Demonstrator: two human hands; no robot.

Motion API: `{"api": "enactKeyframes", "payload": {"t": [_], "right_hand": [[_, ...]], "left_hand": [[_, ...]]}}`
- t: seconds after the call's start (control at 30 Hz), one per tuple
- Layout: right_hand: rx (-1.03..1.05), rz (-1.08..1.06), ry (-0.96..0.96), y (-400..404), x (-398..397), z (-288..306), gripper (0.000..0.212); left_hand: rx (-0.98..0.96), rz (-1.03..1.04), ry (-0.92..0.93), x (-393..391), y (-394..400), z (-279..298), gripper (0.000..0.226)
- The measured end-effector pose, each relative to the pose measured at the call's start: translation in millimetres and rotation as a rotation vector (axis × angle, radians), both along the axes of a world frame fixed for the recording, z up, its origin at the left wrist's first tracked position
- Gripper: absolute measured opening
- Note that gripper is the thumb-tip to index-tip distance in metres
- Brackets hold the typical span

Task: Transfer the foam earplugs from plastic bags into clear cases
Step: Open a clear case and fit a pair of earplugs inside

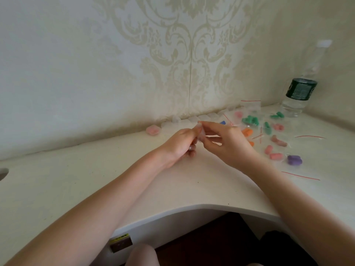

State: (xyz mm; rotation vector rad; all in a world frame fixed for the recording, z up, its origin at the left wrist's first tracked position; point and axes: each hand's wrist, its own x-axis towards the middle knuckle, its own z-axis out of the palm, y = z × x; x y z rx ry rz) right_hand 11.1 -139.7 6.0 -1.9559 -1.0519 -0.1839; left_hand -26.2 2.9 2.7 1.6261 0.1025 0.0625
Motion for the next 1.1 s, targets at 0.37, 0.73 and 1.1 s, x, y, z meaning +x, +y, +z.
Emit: {"api": "enactKeyframes", "payload": {"t": [0.37,0.73,1.1], "right_hand": [[0.315,-0.043,0.585,1,1,6,0.031],[0.401,0.185,0.929,-4,3,11,0.024],[0.368,0.093,0.841,-1,2,10,0.035]], "left_hand": [[0.792,0.158,-0.537,-3,11,-9,0.023],[1.032,0.072,-0.661,-4,10,-9,0.03],[1.05,0.045,-0.671,-5,6,-12,0.028]]}}
